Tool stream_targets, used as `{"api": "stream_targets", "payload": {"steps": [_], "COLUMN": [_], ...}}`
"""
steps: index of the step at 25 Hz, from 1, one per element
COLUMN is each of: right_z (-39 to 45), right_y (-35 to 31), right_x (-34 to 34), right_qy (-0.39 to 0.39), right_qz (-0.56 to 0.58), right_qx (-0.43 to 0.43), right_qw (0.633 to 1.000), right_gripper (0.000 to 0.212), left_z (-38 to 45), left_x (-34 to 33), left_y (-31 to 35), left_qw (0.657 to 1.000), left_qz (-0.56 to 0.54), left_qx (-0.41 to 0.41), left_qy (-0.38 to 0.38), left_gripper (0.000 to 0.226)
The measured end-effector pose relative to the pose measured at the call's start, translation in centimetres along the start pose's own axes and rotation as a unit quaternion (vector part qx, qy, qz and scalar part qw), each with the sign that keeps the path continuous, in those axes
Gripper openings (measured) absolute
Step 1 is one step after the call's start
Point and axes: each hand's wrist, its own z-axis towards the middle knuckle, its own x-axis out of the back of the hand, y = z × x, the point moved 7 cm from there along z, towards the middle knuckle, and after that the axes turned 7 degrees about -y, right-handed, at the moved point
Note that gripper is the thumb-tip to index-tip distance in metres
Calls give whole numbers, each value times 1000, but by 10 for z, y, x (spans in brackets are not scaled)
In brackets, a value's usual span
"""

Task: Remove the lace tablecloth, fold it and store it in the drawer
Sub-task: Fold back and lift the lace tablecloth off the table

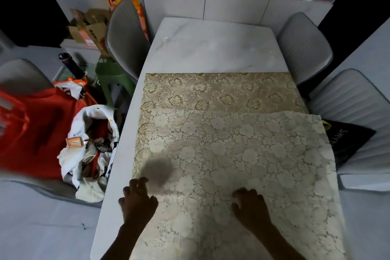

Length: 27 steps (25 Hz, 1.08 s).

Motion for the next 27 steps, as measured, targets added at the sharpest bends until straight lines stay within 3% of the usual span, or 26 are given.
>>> {"api": "stream_targets", "payload": {"steps": [5,7,10,13,15,17,19,21,24,27], "right_z": [119,160,201,228,238,245,246,243,235,224], "right_y": [40,65,102,140,164,183,193,198,195,209], "right_x": [103,129,149,147,145,152,160,162,149,150], "right_qy": [78,87,90,26,-12,-29,-32,-18,-12,-59], "right_qz": [156,141,50,-3,16,46,7,-6,-5,70], "right_qx": [-55,-77,-118,-128,-144,-144,-133,-117,-39,-50], "right_qw": [983,983,988,991,989,988,991,993,999,994], "right_gripper": [35,35,43,66,76,74,60,49,48,54], "left_z": [115,160,216,249,261,263,259,254,253,246], "left_x": [29,31,29,28,29,31,34,33,30,33], "left_y": [137,187,234,239,232,231,233,237,241,239], "left_qw": [979,966,958,944,948,956,958,950,948,954], "left_qz": [74,92,132,233,227,190,186,210,194,149], "left_qx": [-191,-241,-245,-220,-205,-204,-206,-220,-240,-253], "left_qy": [-15,-37,-74,-73,-83,-87,-75,-68,-79,-60], "left_gripper": [49,47,48,67,72,56,38,38,55,34]}}
